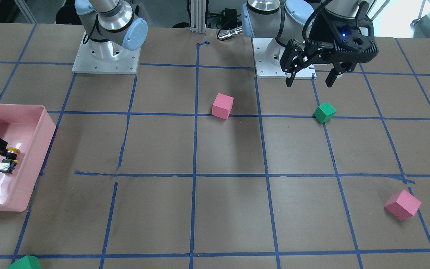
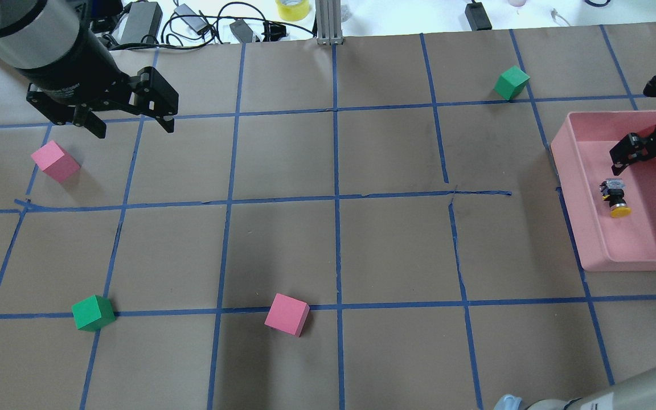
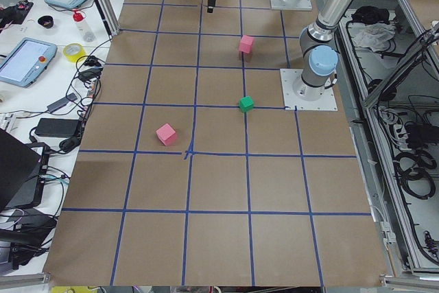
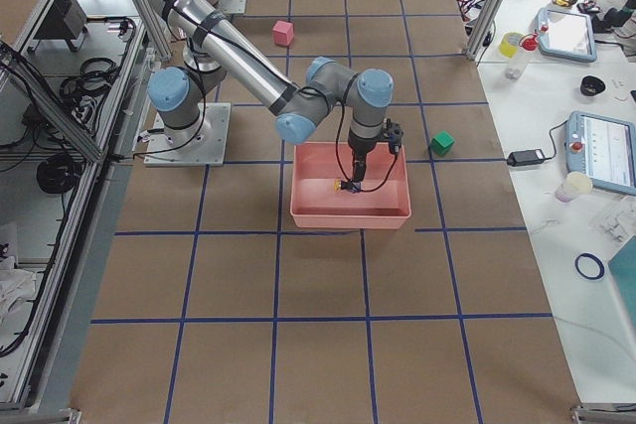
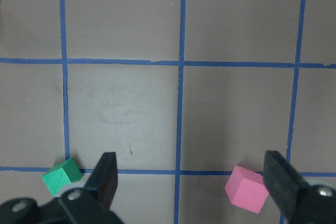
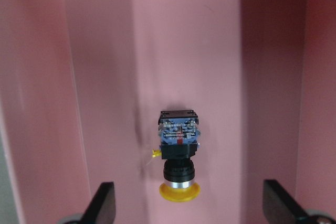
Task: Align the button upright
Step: 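Move the right gripper into the pink bin above the yellow-capped button, then lower the right gripper and close it on the button's black body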
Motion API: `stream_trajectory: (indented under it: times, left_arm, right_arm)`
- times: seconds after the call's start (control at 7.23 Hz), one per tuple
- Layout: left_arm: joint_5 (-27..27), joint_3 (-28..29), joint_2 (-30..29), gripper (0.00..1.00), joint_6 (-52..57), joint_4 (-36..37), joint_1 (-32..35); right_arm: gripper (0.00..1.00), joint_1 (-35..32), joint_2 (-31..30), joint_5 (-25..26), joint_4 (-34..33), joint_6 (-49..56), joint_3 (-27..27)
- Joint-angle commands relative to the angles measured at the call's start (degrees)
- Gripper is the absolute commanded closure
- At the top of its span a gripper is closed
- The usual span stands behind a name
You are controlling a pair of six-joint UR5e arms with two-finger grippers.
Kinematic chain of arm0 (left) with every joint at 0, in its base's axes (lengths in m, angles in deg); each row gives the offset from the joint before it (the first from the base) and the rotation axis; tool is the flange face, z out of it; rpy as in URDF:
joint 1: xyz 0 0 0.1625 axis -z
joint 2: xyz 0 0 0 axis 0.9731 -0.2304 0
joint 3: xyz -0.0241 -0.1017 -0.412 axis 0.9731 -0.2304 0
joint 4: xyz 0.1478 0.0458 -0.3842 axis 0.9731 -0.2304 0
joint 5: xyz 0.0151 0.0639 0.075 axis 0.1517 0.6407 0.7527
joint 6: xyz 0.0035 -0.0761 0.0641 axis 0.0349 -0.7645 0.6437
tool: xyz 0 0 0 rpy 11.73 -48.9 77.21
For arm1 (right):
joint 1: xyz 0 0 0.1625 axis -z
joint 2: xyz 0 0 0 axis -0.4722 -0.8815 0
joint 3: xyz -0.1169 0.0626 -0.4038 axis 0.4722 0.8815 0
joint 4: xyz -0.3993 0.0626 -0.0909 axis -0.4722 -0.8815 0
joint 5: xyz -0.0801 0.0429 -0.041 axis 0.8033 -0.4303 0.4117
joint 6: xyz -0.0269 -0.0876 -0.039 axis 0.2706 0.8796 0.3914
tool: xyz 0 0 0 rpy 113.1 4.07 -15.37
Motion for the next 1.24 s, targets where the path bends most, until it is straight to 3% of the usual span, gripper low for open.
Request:
stream_trajectory:
  times: [0.0,1.11]
  left_arm:
    - [0.0,0.0,0.0,0.0,0.1,0.0,0.0]
    - [0.0,0.0,0.0,0.0,0.3,0.0,0.0]
  right_arm:
    - [0.0,0.9,2.9,-0.1,-1.2,-0.3,-0.7]
    - [0.0,0.9,6.4,2.6,-2.0,-0.4,-2.7]
